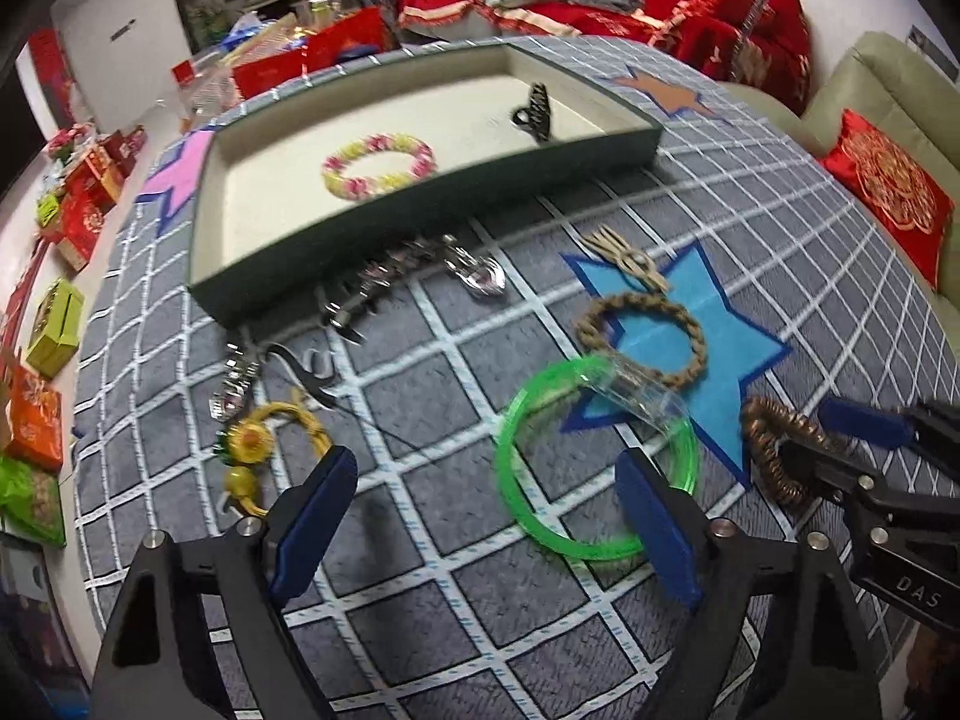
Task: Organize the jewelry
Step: 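Grasp the green bangle with left tool while right tool grasps the brown bead bracelet, then carry bangle and bead bracelet into the tray and open both tools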
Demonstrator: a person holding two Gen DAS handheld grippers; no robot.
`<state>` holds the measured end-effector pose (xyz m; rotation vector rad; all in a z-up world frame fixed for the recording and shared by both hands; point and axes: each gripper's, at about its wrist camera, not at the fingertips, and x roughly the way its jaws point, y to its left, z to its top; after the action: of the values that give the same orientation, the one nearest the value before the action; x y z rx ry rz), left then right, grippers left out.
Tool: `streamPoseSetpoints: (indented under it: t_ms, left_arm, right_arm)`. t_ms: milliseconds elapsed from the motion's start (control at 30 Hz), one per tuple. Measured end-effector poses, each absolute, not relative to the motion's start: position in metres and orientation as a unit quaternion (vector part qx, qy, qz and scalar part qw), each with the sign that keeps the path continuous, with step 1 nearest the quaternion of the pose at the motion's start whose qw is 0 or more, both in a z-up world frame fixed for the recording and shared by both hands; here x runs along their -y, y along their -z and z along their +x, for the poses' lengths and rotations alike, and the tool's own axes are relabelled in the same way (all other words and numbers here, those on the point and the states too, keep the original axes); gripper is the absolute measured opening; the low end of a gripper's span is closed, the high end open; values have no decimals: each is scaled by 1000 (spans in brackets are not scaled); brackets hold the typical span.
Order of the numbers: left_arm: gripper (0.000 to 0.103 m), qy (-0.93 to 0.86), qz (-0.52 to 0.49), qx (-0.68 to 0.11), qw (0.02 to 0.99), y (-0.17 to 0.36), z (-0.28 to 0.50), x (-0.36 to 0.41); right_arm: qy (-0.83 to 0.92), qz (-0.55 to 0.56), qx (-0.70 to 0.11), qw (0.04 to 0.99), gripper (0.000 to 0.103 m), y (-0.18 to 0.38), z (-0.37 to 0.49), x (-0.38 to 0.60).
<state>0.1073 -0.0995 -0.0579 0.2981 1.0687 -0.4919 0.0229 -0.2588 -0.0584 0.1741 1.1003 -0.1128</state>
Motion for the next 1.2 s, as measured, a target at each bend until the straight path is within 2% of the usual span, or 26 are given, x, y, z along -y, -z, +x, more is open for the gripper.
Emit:
streamPoseSetpoints:
  t_ms: [67,200,267,333,367,400,433,467,767,1200]
  left_arm:
    - [92,232,139,-507,818,60,105,100]
    - [90,220,131,-519,815,63,103,101]
    - [84,214,129,-519,818,62,102,100]
    - [75,213,129,-515,820,61,100,101]
    - [62,216,130,-512,821,60,98,102]
    - [44,219,133,-509,822,58,97,103]
    - [33,224,136,-507,821,58,96,105]
    - [25,226,142,-504,821,57,94,107]
    - [23,272,109,-494,818,54,89,100]
    - [23,266,78,-446,851,-6,135,77]
  right_arm:
    - [55,62,-525,847,48,59,25,255]
    - [53,32,-528,847,46,60,29,248]
    - [52,32,-528,847,45,60,30,248]
    - [48,29,-528,847,37,60,30,246]
    - [45,27,-528,847,33,59,30,245]
    - [42,26,-528,848,21,59,29,243]
    - [41,25,-528,848,12,59,29,241]
    - [42,24,-527,848,12,59,29,240]
    - [31,85,-496,864,12,38,22,258]
    - [-5,115,-445,888,12,-22,83,263]
